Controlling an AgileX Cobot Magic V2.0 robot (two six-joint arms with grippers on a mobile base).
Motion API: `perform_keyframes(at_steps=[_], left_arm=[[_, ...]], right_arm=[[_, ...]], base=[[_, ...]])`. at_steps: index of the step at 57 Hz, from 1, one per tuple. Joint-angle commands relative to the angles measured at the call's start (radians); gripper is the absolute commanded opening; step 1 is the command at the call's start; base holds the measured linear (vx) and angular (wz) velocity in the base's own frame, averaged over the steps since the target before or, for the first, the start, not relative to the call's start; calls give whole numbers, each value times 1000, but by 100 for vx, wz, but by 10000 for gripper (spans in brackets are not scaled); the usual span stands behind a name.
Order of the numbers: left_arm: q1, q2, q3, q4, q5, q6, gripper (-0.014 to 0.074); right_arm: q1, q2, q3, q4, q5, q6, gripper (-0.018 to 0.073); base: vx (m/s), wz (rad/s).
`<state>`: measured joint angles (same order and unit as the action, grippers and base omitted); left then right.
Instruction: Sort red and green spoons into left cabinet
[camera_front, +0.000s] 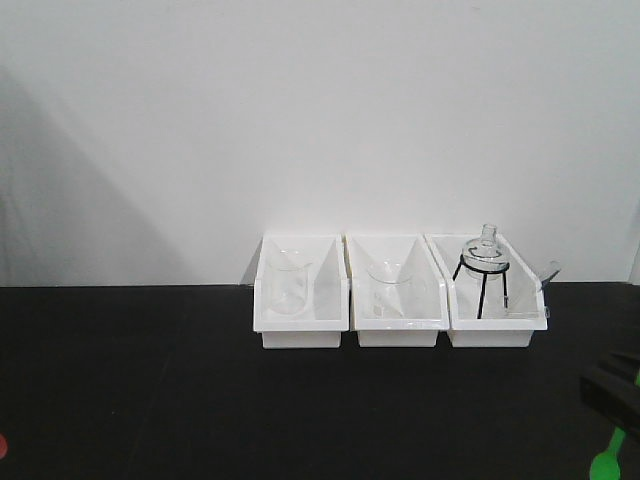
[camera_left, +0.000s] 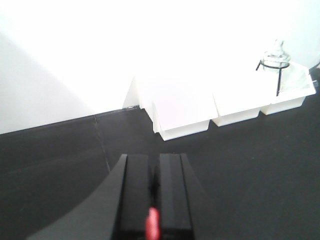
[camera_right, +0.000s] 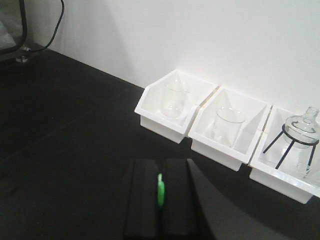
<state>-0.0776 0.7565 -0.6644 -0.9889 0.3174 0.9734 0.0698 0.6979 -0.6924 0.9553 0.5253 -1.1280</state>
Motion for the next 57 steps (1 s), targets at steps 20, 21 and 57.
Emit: perform_keyframes(at_steps=[20, 21, 57], left_arm=[[-1, -117, 46, -6, -49, -29, -1], [-1, -117, 46, -7, -48, -29, -1], [-1, -117, 46, -8, -29, -30, -1]], right_arm=[[-3, -192, 103, 34, -136, 8, -3], [-3, -192, 103, 34, -135, 8, -3], [-3, -192, 103, 38, -117, 8, -3]], base=[[0, 0], [0, 0], [0, 0]])
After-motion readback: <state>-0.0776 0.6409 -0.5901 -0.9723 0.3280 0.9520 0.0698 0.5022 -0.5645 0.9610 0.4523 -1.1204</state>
